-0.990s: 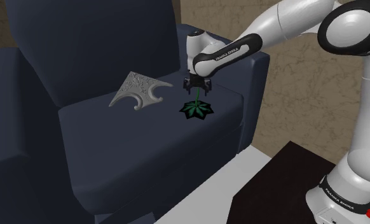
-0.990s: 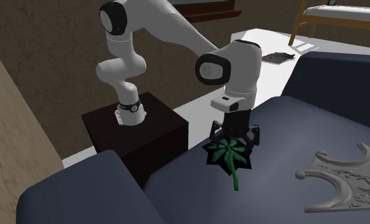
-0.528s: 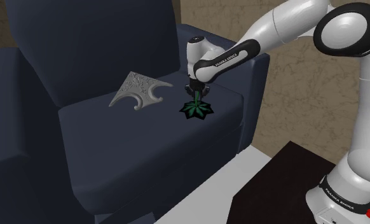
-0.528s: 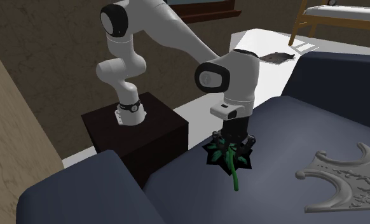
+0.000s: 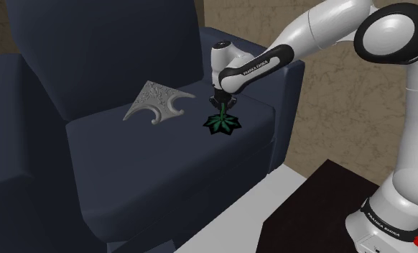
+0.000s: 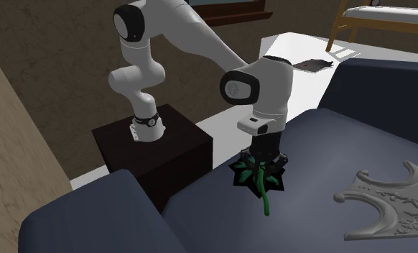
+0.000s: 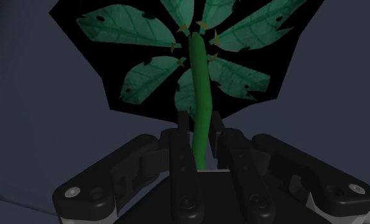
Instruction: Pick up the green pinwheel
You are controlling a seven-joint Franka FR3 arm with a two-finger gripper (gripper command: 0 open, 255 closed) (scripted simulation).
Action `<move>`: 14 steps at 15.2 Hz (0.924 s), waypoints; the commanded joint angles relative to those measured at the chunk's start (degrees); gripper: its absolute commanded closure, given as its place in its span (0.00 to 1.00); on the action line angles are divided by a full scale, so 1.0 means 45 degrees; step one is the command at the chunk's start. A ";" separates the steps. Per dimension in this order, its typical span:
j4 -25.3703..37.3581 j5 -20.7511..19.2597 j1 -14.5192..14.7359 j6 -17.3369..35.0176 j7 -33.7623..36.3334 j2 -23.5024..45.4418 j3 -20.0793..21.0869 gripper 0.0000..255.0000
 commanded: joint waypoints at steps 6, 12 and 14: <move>0.0462 0.0294 -0.0047 -0.0820 -0.0323 -0.0405 0.0119 1.00; 0.1017 0.0546 -0.0070 -0.1663 -0.0620 -0.0737 0.0212 1.00; 0.1229 0.0620 -0.0073 -0.1953 -0.0713 -0.0828 0.0238 1.00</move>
